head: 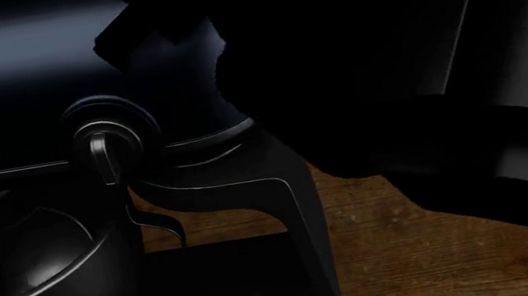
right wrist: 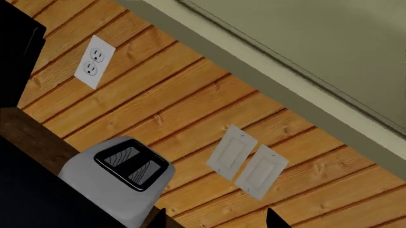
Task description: Close the stand mixer head.
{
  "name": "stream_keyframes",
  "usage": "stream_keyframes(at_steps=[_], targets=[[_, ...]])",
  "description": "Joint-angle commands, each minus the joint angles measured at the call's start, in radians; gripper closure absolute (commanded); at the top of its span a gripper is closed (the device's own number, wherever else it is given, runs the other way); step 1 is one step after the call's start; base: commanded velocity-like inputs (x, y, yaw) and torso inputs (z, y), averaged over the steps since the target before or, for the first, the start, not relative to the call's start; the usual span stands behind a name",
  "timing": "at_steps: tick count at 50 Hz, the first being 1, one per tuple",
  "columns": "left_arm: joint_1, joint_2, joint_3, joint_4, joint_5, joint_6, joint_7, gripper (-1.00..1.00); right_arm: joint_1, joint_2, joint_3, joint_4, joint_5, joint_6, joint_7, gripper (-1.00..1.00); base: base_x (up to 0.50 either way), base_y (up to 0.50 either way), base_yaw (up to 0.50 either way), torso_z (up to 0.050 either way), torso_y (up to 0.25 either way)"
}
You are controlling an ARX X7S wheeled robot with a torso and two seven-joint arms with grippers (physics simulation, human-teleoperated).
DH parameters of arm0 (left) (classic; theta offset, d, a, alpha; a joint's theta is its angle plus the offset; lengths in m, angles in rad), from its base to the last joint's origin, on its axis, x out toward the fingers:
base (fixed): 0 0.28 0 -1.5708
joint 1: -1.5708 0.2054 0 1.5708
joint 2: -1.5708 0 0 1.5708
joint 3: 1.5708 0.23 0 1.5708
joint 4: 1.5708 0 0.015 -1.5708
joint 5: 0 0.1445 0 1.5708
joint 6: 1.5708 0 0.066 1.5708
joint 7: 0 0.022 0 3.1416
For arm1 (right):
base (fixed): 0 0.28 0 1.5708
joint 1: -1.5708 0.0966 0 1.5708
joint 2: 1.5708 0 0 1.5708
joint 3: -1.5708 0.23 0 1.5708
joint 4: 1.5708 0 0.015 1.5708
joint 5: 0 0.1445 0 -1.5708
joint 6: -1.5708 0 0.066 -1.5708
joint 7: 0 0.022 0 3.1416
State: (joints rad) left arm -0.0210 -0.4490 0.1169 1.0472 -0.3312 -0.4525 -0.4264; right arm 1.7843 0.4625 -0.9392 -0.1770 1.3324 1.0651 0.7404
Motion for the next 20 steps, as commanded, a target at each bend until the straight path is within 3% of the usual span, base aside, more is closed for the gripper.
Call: stream_keyframes(at_steps=[1, 20], targets=[[-0.012, -0.011, -0.030, -0.011, -0.008, -0.003, -0.046, -1.00, -0.131, -0.176, -0.213, 0.340, 0.131, 0.113, -0.187, -1.00, 0.01, 0.01, 0.01, 0.000, 0.000], [-0.020, -0.067, -0.009, -0.014, -0.044, 0.023, -0.109, -1.00, -0.134, -0.160, -0.211, 0.321, 0.137, 0.106, -0.176, -1.00, 0.01, 0.01, 0.01, 0.000, 0.000]])
